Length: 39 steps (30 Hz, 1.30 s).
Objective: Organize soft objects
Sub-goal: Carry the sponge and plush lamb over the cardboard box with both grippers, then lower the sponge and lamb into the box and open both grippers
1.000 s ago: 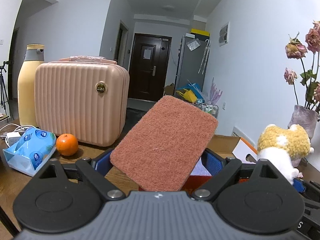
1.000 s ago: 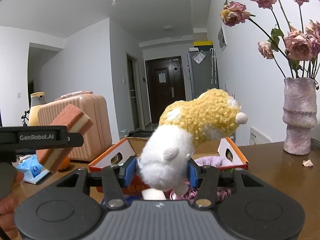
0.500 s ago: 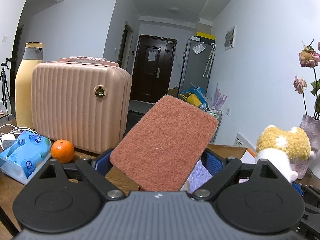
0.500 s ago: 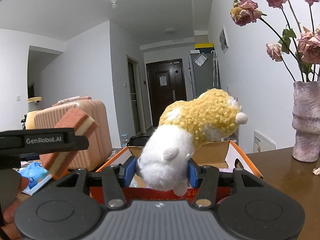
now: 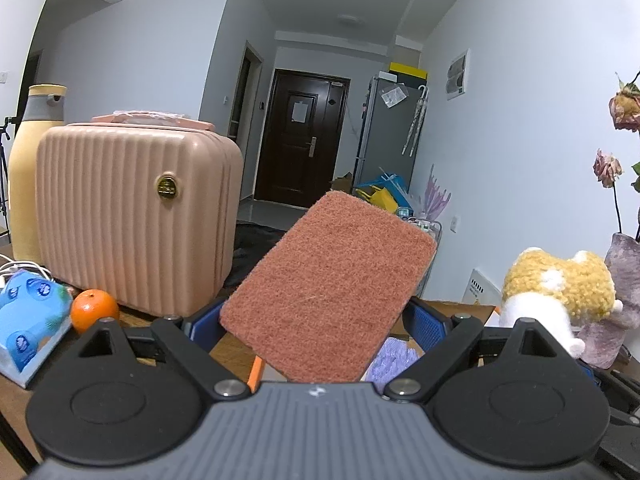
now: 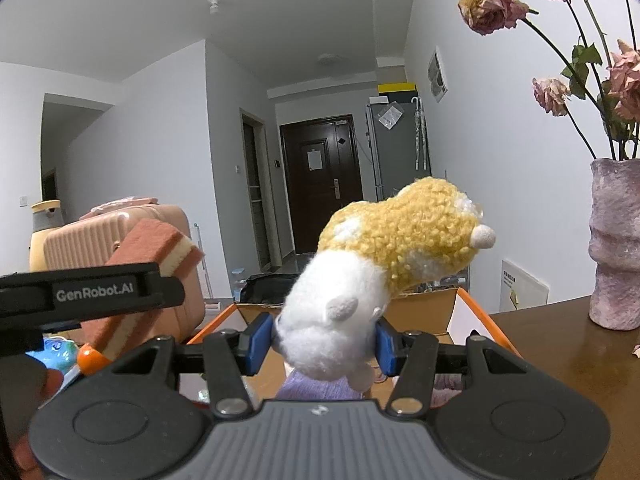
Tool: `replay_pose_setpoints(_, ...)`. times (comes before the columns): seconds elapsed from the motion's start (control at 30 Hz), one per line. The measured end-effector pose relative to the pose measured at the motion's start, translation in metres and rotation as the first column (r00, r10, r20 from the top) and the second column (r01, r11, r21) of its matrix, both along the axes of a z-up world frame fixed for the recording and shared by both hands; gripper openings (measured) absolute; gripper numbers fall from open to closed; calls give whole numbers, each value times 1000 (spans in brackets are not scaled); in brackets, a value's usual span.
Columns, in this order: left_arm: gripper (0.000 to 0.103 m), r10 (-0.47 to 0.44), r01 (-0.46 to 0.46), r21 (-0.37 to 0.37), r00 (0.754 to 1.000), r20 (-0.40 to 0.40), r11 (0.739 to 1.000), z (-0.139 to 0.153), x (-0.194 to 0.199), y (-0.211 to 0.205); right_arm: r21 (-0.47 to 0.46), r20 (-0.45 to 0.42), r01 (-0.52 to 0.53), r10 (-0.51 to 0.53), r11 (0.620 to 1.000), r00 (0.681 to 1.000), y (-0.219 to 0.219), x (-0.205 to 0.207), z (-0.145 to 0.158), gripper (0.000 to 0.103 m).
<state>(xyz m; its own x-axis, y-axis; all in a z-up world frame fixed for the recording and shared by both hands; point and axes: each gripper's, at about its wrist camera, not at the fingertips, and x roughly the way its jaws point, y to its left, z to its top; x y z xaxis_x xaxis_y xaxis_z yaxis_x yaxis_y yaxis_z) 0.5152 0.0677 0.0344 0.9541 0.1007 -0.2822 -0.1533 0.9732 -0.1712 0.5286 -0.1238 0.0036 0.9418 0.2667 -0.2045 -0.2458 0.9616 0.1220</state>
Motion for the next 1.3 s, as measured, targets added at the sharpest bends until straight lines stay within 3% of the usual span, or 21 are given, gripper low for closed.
replay_pose_setpoints(0.8,93,12,-9,43,997,-70,999,-21,61,-13,-25,-102,65,-67,998,993,-3,67,-8,52)
replay_pose_setpoints(1.3,93,25,-18,68,994,-104,997,-32,69,-11,-28,-143,63,-66,998,988,-3,75,-17,52)
